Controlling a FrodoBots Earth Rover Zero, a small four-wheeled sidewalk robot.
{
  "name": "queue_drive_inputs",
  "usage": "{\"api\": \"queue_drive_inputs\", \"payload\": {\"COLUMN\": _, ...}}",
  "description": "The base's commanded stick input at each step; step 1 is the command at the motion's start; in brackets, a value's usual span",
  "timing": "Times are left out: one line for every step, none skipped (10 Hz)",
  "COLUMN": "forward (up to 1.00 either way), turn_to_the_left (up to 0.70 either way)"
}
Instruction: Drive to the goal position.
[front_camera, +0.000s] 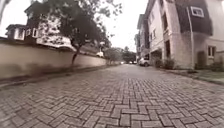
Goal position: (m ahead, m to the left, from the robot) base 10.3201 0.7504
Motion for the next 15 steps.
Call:
{"api": "queue_drive_inputs", "payload": {"forward": 0.50, "turn_to_the_left": 0.00}}
{"api": "queue_drive_inputs", "payload": {"forward": 0.50, "turn_to_the_left": 0.00}}
{"api": "queue_drive_inputs", "payload": {"forward": 0.50, "turn_to_the_left": 0.00}}
{"api": "queue_drive_inputs", "payload": {"forward": 0.50, "turn_to_the_left": 0.00}}
{"api": "queue_drive_inputs", "payload": {"forward": 0.50, "turn_to_the_left": -0.04}}
{"api": "queue_drive_inputs", "payload": {"forward": 0.50, "turn_to_the_left": -0.33}}
{"api": "queue_drive_inputs", "payload": {"forward": 0.50, "turn_to_the_left": -0.47}}
{"api": "queue_drive_inputs", "payload": {"forward": 0.50, "turn_to_the_left": -0.49}}
{"api": "queue_drive_inputs", "payload": {"forward": 0.50, "turn_to_the_left": -0.29}}
{"api": "queue_drive_inputs", "payload": {"forward": 0.50, "turn_to_the_left": 0.00}}
{"api": "queue_drive_inputs", "payload": {"forward": 0.50, "turn_to_the_left": 0.00}}
{"api": "queue_drive_inputs", "payload": {"forward": 0.50, "turn_to_the_left": 0.00}}
{"api": "queue_drive_inputs", "payload": {"forward": 0.50, "turn_to_the_left": 0.00}}
{"api": "queue_drive_inputs", "payload": {"forward": 0.50, "turn_to_the_left": 0.00}}
{"api": "queue_drive_inputs", "payload": {"forward": 0.50, "turn_to_the_left": 0.00}}
